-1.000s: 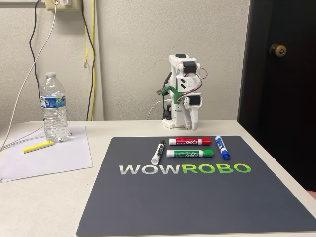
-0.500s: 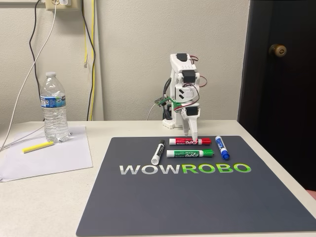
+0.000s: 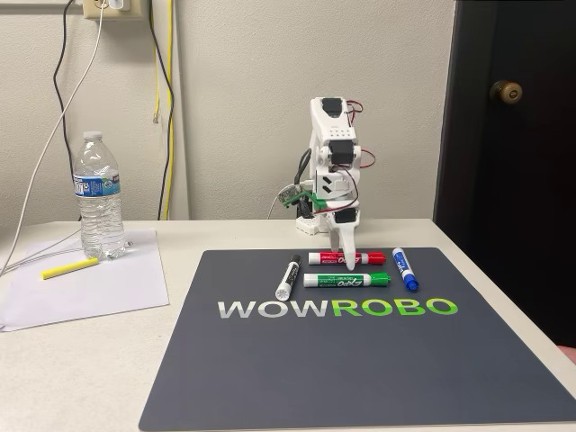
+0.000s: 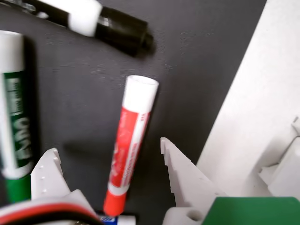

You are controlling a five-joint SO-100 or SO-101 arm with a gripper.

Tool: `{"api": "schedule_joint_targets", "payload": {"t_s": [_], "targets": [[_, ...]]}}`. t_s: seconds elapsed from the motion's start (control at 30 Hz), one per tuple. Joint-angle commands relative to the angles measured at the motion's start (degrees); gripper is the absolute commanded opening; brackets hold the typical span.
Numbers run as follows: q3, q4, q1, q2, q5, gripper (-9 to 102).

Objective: Pick up the red marker.

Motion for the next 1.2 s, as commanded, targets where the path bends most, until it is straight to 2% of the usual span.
{"api": "schedule_joint_targets", "payload": {"t_s": [0.0,0.5,0.67,0.77,1.17], "targets": [[0.0,-0.88,0.62,-0.35,-1.58,47],[0.53,-2.81,-0.53,-0.62,-1.67,15],[0.53,-2.46,-0.62,-0.26,-2.55,12],[0.53,-2.64,-0.79,-0.26,-2.64,5],[0.53,-3.25,-1.23,0.44,-3.25,5]]}}
